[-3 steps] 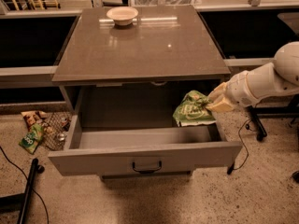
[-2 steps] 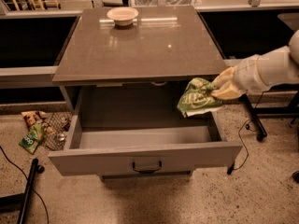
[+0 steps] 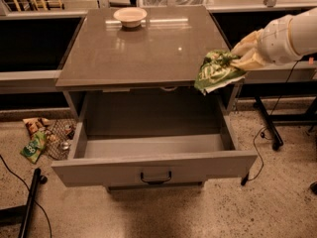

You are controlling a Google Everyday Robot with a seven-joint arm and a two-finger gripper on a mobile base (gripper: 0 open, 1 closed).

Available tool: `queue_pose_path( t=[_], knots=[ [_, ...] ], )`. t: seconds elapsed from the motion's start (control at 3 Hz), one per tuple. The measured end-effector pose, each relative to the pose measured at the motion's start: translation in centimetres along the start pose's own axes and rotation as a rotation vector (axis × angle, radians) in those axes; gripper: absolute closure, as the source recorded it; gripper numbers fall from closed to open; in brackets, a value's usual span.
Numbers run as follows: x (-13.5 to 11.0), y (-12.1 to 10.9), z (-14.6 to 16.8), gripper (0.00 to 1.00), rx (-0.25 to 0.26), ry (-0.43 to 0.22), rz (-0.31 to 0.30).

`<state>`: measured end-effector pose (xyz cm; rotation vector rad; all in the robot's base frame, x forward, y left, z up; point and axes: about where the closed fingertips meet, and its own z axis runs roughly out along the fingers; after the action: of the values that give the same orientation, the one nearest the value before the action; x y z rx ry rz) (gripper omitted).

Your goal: Pick green jalapeno chip bag from top drawer and place on counter

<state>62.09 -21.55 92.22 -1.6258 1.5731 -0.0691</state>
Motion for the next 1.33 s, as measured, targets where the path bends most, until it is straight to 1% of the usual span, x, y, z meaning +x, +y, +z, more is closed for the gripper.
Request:
queue_pose_path(
  t=[0.33, 0.67, 1.0, 1.33],
  knots=[
    [-0.4, -2.9, -0.1, 1.00, 0.034, -0.010, -0.024],
    [0.0, -5.5, 1.9, 1.00, 0.039, -0.037, -0.019],
    [1.1, -7.8, 4.8, 1.00, 0.047, -0.067, 0.011],
    [2.8, -9.5, 7.9, 0.84, 0.061, -0.081, 0.063]
  ],
)
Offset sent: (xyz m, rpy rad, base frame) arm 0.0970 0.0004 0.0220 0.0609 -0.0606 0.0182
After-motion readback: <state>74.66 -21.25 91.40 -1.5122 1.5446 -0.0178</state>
